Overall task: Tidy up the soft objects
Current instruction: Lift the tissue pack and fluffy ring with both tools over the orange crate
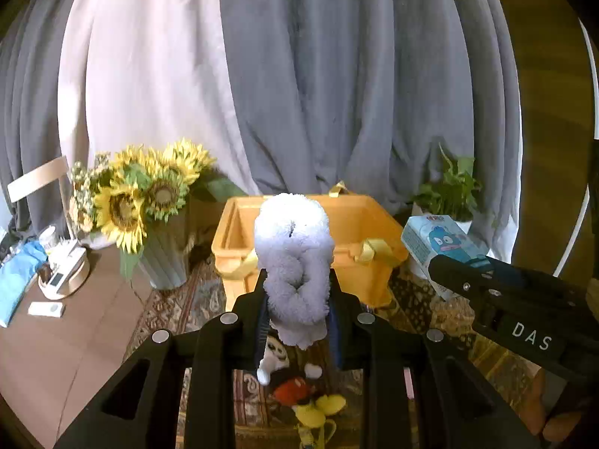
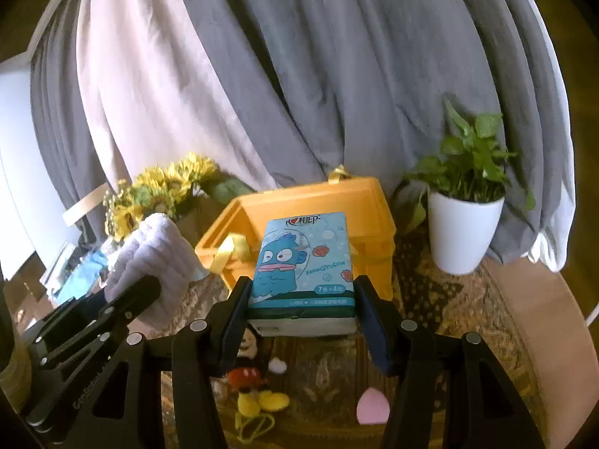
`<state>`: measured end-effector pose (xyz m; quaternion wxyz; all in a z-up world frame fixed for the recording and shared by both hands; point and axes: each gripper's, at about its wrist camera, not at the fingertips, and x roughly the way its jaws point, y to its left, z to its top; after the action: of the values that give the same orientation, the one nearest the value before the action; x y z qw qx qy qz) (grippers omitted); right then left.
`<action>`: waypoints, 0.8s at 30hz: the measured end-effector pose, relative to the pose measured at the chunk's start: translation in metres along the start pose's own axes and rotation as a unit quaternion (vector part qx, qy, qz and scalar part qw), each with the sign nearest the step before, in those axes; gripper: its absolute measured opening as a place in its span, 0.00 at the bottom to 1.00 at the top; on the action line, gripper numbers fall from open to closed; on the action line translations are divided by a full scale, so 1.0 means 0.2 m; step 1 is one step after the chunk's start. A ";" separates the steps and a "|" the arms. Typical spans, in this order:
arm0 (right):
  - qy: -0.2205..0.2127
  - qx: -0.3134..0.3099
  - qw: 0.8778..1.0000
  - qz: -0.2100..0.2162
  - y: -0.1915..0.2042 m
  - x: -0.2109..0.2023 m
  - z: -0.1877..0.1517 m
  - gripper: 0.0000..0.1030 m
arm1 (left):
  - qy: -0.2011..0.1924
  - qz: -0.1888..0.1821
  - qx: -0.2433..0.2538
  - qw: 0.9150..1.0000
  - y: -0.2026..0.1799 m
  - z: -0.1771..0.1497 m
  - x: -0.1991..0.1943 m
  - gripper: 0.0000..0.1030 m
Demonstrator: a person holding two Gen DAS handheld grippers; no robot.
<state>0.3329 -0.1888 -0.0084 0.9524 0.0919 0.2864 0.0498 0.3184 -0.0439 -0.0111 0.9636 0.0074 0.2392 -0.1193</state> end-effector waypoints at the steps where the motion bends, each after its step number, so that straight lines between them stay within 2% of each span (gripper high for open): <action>1: -0.003 0.000 1.000 0.000 0.00 0.00 0.01 0.54 | -0.003 0.001 0.000 1.000 0.00 0.01 0.00 0.26; 15: -0.034 -0.026 0.999 0.007 0.04 0.13 0.23 0.54 | -0.052 0.011 0.008 0.999 0.03 0.22 0.12 0.26; 24: -0.031 -0.038 0.999 0.005 0.03 0.31 0.35 0.54 | -0.050 0.016 0.008 0.999 0.05 0.31 0.30 0.26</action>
<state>0.4236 -0.1845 0.0164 0.9632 0.0585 0.2545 0.0630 0.4002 -0.0523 0.0165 0.9760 0.0131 0.1894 -0.1063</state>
